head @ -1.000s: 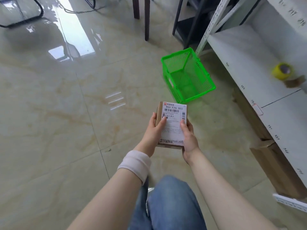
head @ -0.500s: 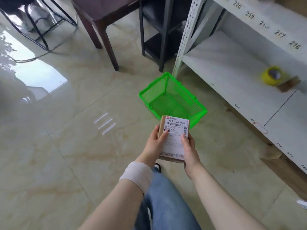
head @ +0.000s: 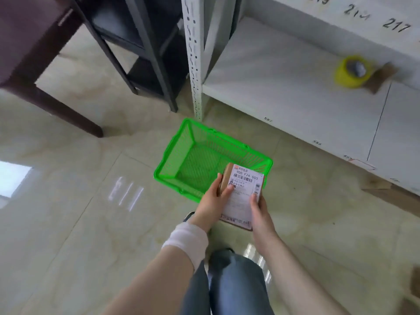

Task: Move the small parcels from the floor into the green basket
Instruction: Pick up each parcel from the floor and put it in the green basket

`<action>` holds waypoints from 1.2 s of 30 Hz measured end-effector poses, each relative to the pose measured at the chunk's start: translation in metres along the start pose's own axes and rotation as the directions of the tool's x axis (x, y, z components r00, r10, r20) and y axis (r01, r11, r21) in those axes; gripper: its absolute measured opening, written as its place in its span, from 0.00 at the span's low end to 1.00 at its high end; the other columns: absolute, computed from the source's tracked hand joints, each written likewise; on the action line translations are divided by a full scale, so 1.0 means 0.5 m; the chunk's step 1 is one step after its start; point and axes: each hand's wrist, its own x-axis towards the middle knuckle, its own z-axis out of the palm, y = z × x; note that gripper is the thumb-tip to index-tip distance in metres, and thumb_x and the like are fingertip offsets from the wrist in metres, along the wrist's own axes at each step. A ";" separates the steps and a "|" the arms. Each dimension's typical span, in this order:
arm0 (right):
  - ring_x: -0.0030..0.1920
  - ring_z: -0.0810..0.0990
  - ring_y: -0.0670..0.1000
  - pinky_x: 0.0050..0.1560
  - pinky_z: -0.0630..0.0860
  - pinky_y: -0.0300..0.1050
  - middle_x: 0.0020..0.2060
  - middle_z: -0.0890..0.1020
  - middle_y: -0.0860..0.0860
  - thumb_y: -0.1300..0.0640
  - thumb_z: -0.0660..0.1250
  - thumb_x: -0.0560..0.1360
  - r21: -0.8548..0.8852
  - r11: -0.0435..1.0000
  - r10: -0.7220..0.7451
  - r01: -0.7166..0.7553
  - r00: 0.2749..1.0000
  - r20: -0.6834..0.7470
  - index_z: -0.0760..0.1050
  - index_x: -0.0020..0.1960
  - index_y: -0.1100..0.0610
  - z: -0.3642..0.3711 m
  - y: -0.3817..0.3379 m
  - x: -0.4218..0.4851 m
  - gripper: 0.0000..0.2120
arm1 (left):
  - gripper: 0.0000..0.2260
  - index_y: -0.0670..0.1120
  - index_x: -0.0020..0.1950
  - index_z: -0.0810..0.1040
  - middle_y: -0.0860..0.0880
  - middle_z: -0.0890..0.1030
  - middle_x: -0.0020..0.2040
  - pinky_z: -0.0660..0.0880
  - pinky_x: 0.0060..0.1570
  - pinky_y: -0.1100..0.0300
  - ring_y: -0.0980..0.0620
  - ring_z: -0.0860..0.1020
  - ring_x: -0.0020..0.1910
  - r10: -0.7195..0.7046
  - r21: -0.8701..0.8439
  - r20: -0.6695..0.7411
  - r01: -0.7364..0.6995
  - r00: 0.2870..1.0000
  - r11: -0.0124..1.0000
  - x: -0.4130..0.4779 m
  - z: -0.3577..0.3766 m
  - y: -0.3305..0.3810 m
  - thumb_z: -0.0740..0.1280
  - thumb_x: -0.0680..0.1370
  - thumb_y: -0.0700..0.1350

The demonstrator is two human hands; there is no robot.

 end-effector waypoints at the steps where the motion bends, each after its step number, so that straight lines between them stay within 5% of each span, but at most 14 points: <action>1: 0.49 0.79 0.50 0.41 0.78 0.37 0.60 0.77 0.54 0.52 0.53 0.81 0.013 1.000 0.019 -0.019 1.000 -0.023 0.65 0.68 0.53 0.010 0.016 0.040 0.17 | 0.27 0.47 0.76 0.57 0.49 0.69 0.71 0.66 0.59 0.67 0.53 0.71 0.66 -0.020 0.032 0.002 0.020 1.000 0.999 0.047 -0.003 -0.013 0.61 0.79 0.49; 6: 0.55 0.79 0.54 0.56 0.77 0.54 0.60 0.77 0.52 0.49 0.54 0.80 -0.013 0.997 0.074 -0.076 0.990 -0.116 0.66 0.67 0.48 0.035 0.150 0.316 0.16 | 0.27 0.48 0.76 0.55 0.47 0.72 0.68 0.68 0.56 0.63 0.53 0.73 0.58 -0.086 0.123 0.022 0.082 0.996 0.989 0.325 0.006 -0.146 0.60 0.79 0.49; 10: 0.56 0.78 0.55 0.59 0.75 0.54 0.61 0.76 0.53 0.50 0.54 0.80 -0.049 0.995 0.085 -0.092 0.987 -0.138 0.63 0.70 0.51 0.037 0.289 0.566 0.19 | 0.27 0.49 0.76 0.52 0.47 0.73 0.68 0.74 0.59 0.53 0.49 0.77 0.58 -0.123 0.127 0.073 0.113 0.990 0.985 0.572 0.031 -0.285 0.58 0.80 0.49; 14: 0.62 0.76 0.60 0.62 0.73 0.61 0.66 0.74 0.57 0.51 0.54 0.81 -0.049 0.989 0.127 -0.137 0.976 -0.176 0.59 0.74 0.54 0.026 0.407 0.744 0.23 | 0.27 0.49 0.77 0.51 0.47 0.71 0.69 0.74 0.57 0.55 0.49 0.76 0.58 -0.158 0.140 0.109 0.142 0.981 0.980 0.746 0.061 -0.403 0.58 0.80 0.47; 24: 0.68 0.70 0.57 0.68 0.68 0.56 0.72 0.68 0.54 0.50 0.54 0.81 -0.094 0.978 0.172 -0.185 0.976 -0.131 0.53 0.76 0.50 0.011 0.480 0.842 0.25 | 0.28 0.49 0.77 0.48 0.49 0.67 0.72 0.70 0.59 0.60 0.55 0.71 0.60 -0.168 0.175 0.141 0.142 0.976 0.974 0.841 0.071 -0.480 0.58 0.80 0.46; 27: 0.70 0.68 0.59 0.66 0.66 0.53 0.72 0.67 0.55 0.49 0.55 0.80 -0.003 0.965 0.254 -0.261 0.942 -0.220 0.53 0.76 0.53 0.005 0.466 0.817 0.27 | 0.30 0.51 0.77 0.50 0.49 0.61 0.76 0.64 0.69 0.51 0.49 0.66 0.71 -0.120 0.314 0.050 0.098 0.992 0.944 0.835 0.065 -0.440 0.60 0.79 0.50; 29: 0.70 0.67 0.60 0.68 0.64 0.55 0.71 0.67 0.58 0.46 0.55 0.79 0.038 0.906 0.408 -0.421 0.848 -0.338 0.57 0.75 0.56 0.008 0.462 0.796 0.27 | 0.28 0.51 0.76 0.54 0.50 0.60 0.76 0.57 0.72 0.53 0.50 0.59 0.75 0.023 0.452 0.009 -0.024 1.000 0.892 0.841 0.058 -0.408 0.59 0.79 0.53; 32: 0.56 0.74 0.58 0.64 0.70 0.53 0.50 0.77 0.59 0.44 0.56 0.78 0.320 0.743 0.668 -0.588 0.686 -0.290 0.69 0.66 0.62 0.022 0.462 0.775 0.25 | 0.21 0.50 0.72 0.65 0.51 0.63 0.75 0.57 0.71 0.58 0.51 0.61 0.75 0.098 0.567 0.107 -0.142 0.989 0.811 0.873 0.055 -0.381 0.59 0.79 0.51; 36: 0.51 0.76 0.56 0.60 0.70 0.49 0.43 0.77 0.56 0.49 0.55 0.80 0.598 0.672 0.639 -0.437 0.750 -0.169 0.73 0.61 0.64 0.039 0.440 0.775 0.21 | 0.17 0.48 0.68 0.71 0.49 0.74 0.68 0.64 0.58 0.65 0.49 0.72 0.67 0.016 0.624 0.163 -0.116 0.986 0.773 0.889 0.054 -0.382 0.59 0.80 0.49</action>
